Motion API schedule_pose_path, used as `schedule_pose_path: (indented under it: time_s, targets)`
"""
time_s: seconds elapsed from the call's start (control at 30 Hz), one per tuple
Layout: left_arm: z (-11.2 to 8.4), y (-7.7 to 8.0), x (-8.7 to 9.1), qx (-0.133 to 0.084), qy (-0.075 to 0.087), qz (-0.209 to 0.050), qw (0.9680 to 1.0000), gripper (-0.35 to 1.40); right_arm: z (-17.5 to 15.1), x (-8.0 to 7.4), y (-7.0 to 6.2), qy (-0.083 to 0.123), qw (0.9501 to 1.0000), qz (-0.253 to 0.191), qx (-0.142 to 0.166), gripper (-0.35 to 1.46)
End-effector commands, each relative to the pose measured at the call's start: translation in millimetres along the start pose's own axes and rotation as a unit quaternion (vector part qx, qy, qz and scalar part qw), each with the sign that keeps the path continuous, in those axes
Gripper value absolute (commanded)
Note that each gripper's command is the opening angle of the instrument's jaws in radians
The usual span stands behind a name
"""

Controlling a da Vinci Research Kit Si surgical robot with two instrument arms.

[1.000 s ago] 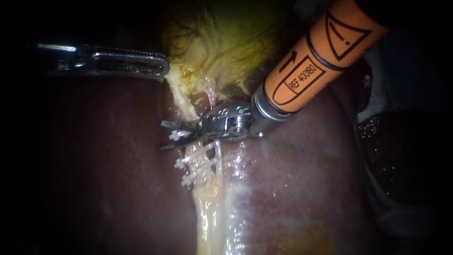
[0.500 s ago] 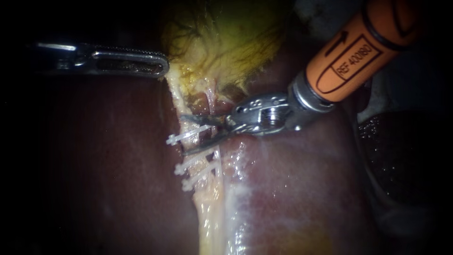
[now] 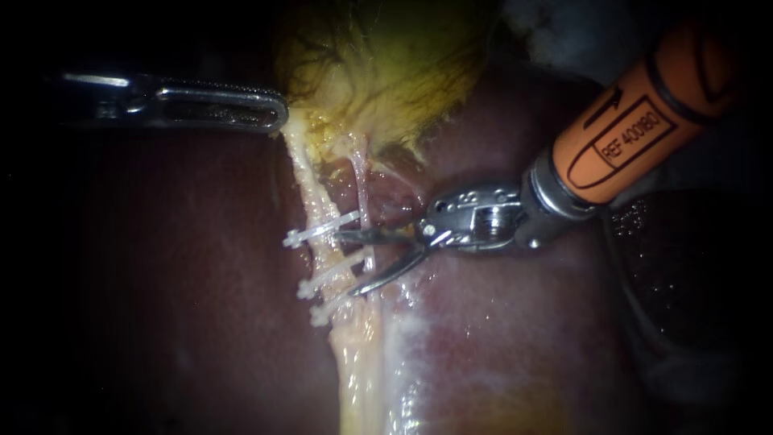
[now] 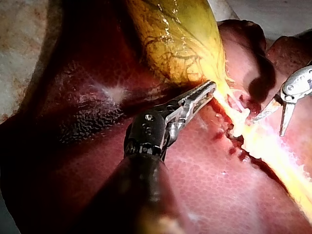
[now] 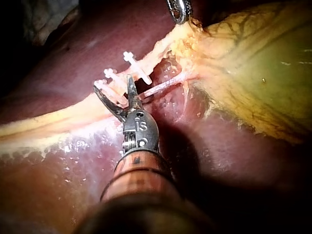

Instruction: Go to the cutting position left tube

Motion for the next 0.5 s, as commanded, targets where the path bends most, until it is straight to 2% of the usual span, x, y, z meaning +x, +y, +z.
schedule_pose_path:
  time_s: [0.03,0.27,0.5]
  targets:
    - [0.0,0.0,0.0,0.000,0.000,0.000,1.0000,-0.35,0.1,-0.5,0.4,-0.001,1.0000,0.007,0.002,1.10]
    - [0.0,0.0,0.0,0.000,0.000,0.000,1.0000,-0.35,0.7,-3.1,3.2,0.002,0.9985,0.052,0.016,1.15]
    - [0.0,0.0,0.0,0.000,0.001,0.000,1.0000,-0.35,1.2,-4.9,5.3,0.013,0.9952,0.094,0.026,1.15]
